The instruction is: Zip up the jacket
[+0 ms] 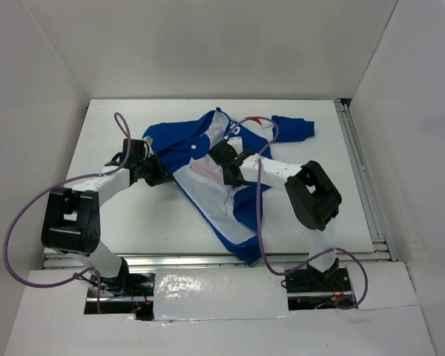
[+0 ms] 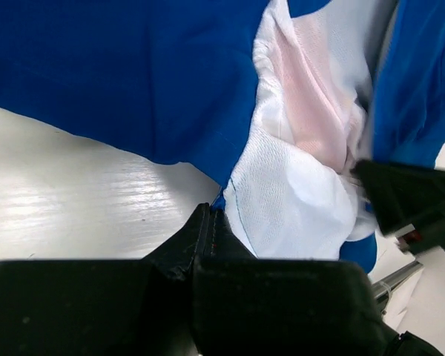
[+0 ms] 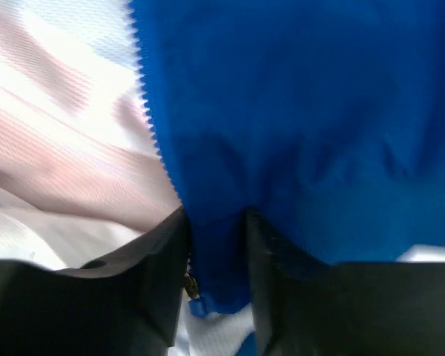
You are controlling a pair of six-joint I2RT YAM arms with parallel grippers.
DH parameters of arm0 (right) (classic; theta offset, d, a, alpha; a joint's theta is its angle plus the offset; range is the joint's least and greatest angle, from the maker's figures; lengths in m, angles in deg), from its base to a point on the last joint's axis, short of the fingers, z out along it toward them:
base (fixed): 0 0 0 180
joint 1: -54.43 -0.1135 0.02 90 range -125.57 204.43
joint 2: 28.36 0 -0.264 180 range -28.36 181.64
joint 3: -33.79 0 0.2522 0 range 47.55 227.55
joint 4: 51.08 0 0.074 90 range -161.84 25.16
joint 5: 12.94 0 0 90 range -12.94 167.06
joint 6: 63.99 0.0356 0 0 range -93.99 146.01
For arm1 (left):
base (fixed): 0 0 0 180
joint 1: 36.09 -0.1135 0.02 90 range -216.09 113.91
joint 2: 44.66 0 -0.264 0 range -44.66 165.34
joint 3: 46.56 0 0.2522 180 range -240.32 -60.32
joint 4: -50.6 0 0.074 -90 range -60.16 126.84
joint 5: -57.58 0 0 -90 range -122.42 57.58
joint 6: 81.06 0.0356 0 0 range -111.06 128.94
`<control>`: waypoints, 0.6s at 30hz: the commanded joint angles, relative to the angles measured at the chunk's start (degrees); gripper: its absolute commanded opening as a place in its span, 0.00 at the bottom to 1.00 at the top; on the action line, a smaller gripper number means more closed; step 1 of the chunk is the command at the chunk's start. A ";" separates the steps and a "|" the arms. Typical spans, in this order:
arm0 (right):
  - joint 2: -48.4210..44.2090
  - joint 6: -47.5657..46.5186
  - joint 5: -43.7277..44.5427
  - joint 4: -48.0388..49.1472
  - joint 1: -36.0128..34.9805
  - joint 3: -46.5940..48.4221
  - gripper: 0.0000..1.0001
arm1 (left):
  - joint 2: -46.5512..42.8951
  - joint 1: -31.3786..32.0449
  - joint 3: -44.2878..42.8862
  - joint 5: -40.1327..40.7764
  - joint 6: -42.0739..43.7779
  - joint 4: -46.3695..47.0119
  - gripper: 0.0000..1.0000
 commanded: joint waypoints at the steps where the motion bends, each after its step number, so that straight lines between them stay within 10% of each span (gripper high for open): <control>1: -9.25 3.67 7.41 1.54 0.71 -4.53 0.35 | -1.29 -1.16 1.10 0.43 0.22 0.67 0.00; 3: -13.91 6.05 10.23 1.37 0.80 -7.25 0.29 | -1.37 -1.95 1.71 0.43 -0.14 0.85 0.00; 5: -17.42 7.80 13.31 1.63 0.89 -9.46 0.00 | -1.11 -2.57 1.80 0.17 -0.57 0.41 0.00; 18: -46.16 10.27 14.74 -5.13 0.89 -28.88 0.00 | -3.57 -5.20 -0.48 2.28 -1.02 -3.63 0.00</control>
